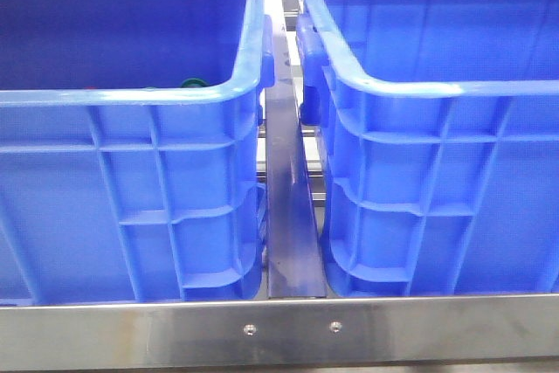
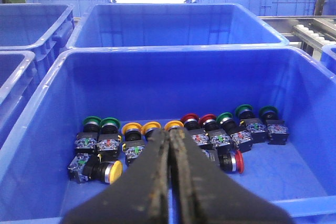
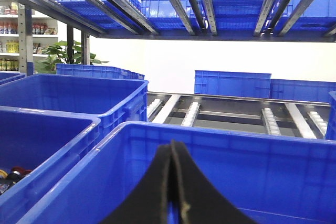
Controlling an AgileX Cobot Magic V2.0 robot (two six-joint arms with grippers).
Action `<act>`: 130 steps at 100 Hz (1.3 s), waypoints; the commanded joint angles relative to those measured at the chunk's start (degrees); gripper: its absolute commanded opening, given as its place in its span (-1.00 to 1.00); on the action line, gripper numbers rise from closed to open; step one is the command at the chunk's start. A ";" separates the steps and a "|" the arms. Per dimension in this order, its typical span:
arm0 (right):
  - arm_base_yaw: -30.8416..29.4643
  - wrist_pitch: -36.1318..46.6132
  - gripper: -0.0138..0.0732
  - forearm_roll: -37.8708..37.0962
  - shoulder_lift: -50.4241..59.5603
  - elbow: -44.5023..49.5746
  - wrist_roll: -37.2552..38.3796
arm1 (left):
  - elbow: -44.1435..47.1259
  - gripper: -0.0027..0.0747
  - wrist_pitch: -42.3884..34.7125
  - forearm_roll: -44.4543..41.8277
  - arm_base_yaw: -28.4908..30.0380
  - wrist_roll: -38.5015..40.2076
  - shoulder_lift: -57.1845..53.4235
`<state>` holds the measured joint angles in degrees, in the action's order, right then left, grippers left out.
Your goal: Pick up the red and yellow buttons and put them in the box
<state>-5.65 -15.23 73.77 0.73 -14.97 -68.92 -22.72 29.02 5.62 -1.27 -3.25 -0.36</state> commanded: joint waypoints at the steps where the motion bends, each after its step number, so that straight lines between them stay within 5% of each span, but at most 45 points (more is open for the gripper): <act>1: -0.26 0.95 -0.84 0.61 0.89 -1.19 -0.30 | -1.32 -0.98 -4.40 0.42 0.11 0.67 -0.55; 26: -0.26 0.95 -0.84 0.61 0.89 -1.19 -0.30 | -0.26 -0.98 -5.48 -1.43 0.11 0.67 -0.65; 69: -0.26 0.90 -0.84 0.61 0.89 -1.19 -0.30 | 24.32 -0.98 -34.77 -8.65 4.71 9.29 -1.80; 75: -0.26 0.90 -0.84 0.61 0.89 -1.19 -0.30 | 23.39 -0.98 -29.40 -8.82 4.58 9.03 -1.80; 130: -0.26 0.90 -0.84 0.61 0.89 -0.99 -0.30 | 23.79 -0.98 -30.20 -10.02 4.58 9.03 -1.70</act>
<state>-5.65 -15.47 73.73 0.73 -14.80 -69.02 -0.02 3.81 -4.41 3.28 5.09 -0.36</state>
